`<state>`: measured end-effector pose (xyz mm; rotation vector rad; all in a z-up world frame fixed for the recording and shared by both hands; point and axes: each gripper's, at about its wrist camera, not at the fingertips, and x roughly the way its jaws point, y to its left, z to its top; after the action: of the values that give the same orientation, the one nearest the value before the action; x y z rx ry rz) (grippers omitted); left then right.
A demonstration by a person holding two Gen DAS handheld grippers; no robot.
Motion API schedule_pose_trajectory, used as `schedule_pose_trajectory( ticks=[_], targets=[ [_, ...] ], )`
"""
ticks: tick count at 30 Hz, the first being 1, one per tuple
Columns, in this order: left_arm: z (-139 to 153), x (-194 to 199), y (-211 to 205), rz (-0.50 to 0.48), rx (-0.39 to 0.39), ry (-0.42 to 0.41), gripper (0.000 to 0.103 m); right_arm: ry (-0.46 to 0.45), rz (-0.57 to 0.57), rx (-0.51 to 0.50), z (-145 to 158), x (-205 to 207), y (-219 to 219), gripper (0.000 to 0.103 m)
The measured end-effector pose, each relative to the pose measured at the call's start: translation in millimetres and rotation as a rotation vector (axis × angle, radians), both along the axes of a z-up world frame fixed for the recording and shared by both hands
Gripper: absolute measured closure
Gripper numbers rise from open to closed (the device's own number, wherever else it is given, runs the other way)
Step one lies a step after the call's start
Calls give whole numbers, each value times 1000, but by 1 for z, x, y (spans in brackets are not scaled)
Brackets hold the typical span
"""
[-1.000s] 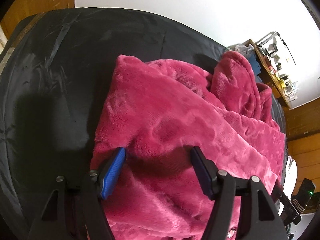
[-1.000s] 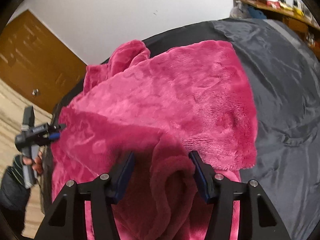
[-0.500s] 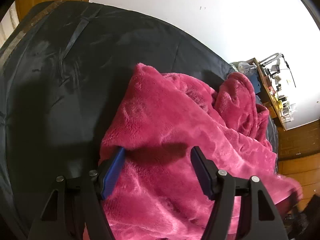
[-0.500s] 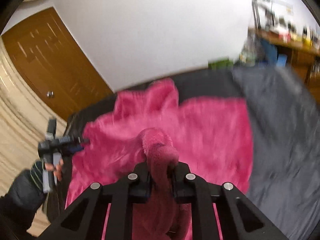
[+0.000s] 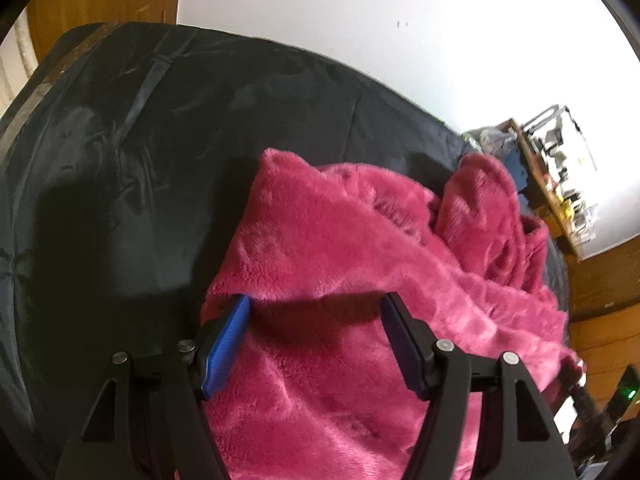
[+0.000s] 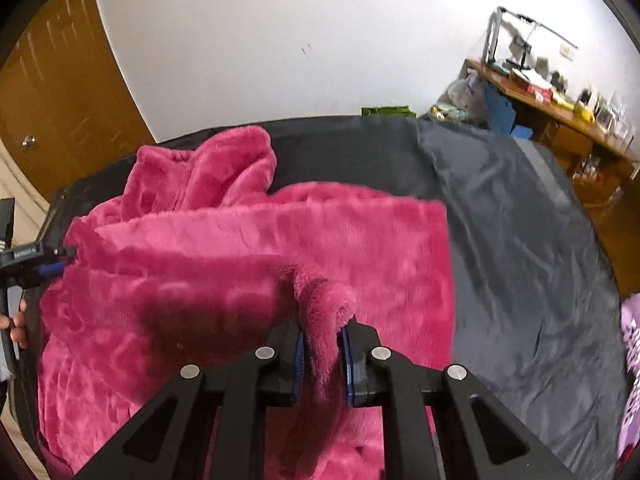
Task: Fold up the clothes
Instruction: 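Grasp the robe hem with the right gripper and lift it toward the collar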
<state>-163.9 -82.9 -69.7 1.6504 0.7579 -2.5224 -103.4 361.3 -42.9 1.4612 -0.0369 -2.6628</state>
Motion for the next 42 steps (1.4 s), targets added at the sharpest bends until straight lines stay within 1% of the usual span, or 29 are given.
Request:
schedule_pose_trajectory(
  ticks=[4,6,7,9,13,15,16,17,18,20,21,23,24,27,29,30,32,33,35,36,37,38,40,41,42],
  targets=[
    [10,-6,-10,13,-7,5,31,57,2,-48,21,11,2,87],
    [14,-8,-16,30,-32,10,31,75,11,-53,27,11,-2,87],
    [12,-11,-16,27,-53,4,31,81,17,-54,30,10,-5,87],
    [6,-16,-13,16,-96,-9,24,89,24,-58,33,9,-7,87],
    [-4,-27,-8,-6,-181,-35,24,102,33,-66,40,11,-13,87],
    [-10,-33,-5,-16,-224,-48,25,124,31,-70,48,15,-15,87],
    [-12,-36,-4,-22,-245,-54,30,150,27,-74,57,18,-15,87],
    [-15,-36,-5,-6,-243,-63,32,181,21,-79,67,21,-14,87],
    [-18,-36,-8,13,-239,-73,32,212,15,-68,76,24,-15,87],
    [-18,-37,-7,28,-265,-68,32,275,4,-32,93,29,-16,87],
    [-18,-37,-6,35,-279,-64,32,280,2,-12,94,28,-17,87],
    [-17,-37,-5,46,-301,-61,32,273,1,31,91,21,-18,87],
    [-17,-37,-5,52,-311,-59,32,253,-6,45,83,15,-17,87],
    [-19,-39,-8,63,-300,-60,31,131,-40,91,36,-13,-7,87],
    [-20,-39,-9,53,-300,-60,31,6,-43,64,-1,-29,1,86],
    [-20,-39,-9,48,-300,-60,31,-37,-47,48,-13,-34,4,86],
    [-18,-39,-12,40,-271,-64,31,-98,-58,16,-28,-38,9,82],
    [-17,-42,-14,45,-250,-62,31,-104,-64,11,-29,-38,10,79],
    [-8,-38,-17,52,-218,-47,31,-90,-83,24,-24,-37,12,61],
    [0,-34,-17,46,-208,-30,31,-73,-94,34,-17,-36,14,38],
    [7,-29,-16,38,-198,-13,31,-53,-106,45,-10,-34,16,31],
    [15,-24,-14,24,-182,7,31,-33,-118,56,-3,-33,18,31],
    [32,-11,-1,-49,-161,48,31,22,-134,89,14,-24,17,31],
    [40,-5,6,-87,-151,69,31,57,-126,94,22,-19,11,31],
    [48,1,13,-125,-141,89,31,76,-91,76,26,-14,3,31]
  ],
)
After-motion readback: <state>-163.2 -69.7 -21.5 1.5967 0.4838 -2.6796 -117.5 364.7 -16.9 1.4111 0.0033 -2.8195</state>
